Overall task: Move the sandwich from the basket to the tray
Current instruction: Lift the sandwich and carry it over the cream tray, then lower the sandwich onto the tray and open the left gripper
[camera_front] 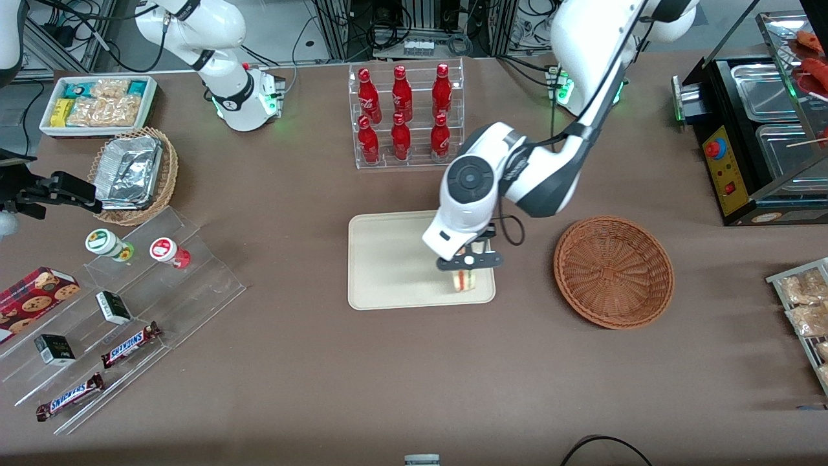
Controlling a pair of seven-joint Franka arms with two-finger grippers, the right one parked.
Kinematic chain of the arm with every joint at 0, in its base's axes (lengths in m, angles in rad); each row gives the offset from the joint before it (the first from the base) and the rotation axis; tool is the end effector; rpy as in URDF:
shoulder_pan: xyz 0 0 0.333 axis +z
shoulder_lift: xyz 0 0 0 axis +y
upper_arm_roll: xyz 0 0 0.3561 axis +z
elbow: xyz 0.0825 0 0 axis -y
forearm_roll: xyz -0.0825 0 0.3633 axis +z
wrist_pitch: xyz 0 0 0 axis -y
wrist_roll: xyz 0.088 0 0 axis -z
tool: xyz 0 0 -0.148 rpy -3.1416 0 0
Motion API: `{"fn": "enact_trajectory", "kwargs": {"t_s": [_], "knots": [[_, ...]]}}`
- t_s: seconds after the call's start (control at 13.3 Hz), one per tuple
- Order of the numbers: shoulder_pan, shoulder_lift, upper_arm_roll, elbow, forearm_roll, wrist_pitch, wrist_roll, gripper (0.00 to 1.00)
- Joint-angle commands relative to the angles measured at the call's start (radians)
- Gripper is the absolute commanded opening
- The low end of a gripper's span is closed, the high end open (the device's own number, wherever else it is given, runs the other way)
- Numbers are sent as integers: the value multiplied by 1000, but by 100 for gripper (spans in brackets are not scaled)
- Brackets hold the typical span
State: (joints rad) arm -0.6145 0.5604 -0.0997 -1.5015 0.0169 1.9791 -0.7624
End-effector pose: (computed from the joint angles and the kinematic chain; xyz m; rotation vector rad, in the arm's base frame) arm 0.5324 -0.4449 0.3389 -3.1121 -0.0839 0.1324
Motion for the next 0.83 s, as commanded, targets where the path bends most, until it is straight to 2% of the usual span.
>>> {"fn": "enact_trajectory", "kwargs": {"t_s": [0.0,0.23,0.53,0.75], "knots": [[-56,48,15,40,18,26,-48,0],[-94,84,17,40,20,53,-49,0],[-133,159,15,83,86,67,-109,0],[-155,177,15,83,89,93,-115,0]]}}
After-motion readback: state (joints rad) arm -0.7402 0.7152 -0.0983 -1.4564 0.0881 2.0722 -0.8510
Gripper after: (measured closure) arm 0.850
